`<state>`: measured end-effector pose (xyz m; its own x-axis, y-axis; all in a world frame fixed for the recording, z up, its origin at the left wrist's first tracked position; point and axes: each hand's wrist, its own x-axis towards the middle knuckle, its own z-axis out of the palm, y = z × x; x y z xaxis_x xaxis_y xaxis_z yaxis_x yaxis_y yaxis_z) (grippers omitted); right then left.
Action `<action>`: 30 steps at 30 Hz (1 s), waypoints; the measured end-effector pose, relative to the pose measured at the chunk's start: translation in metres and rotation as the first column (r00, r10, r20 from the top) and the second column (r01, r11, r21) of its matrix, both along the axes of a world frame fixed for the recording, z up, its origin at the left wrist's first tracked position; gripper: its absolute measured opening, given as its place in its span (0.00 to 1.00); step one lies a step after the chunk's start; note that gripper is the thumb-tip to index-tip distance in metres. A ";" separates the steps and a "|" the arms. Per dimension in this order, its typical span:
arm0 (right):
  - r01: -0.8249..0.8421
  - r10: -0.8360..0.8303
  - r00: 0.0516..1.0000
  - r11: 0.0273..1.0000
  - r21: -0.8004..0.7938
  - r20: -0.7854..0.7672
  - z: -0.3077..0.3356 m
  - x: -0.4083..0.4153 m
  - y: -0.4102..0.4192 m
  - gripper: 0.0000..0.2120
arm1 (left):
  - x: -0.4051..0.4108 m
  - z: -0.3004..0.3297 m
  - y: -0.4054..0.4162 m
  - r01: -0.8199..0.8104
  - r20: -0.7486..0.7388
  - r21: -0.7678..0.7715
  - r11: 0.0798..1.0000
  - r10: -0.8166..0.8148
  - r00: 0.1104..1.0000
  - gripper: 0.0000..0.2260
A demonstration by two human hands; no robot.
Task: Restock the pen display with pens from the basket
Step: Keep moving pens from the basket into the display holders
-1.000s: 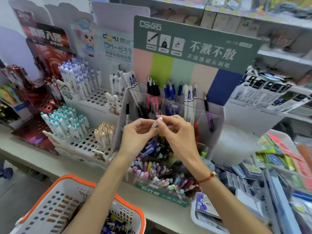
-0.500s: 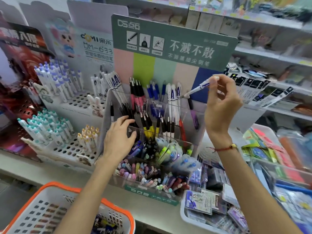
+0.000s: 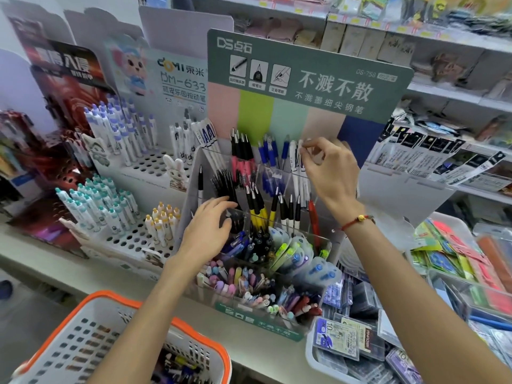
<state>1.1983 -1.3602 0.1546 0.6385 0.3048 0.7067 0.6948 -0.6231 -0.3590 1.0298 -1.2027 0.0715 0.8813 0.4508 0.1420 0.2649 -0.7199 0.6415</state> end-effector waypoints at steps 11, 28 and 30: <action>-0.520 0.514 0.570 0.830 0.204 -0.641 -0.010 -0.107 0.077 0.14 | -0.023 0.002 0.034 -0.383 0.236 -0.111 0.917 0.399 0.886 0.15; -0.448 0.015 0.521 0.856 -0.258 -0.854 -0.030 -0.088 0.173 0.27 | -0.016 -0.011 0.088 -0.335 0.034 -0.179 0.925 0.346 0.938 0.10; -0.430 0.049 0.554 0.871 -0.236 -0.831 -0.033 -0.087 0.167 0.27 | -0.016 -0.012 0.089 -0.340 0.042 -0.189 0.921 0.353 0.935 0.09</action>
<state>1.1111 -1.1930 0.1221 0.7261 0.6420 -0.2461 0.3975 -0.6841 -0.6116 1.0140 -1.1141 0.0590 0.6554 0.7498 0.0909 0.4246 -0.4654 0.7766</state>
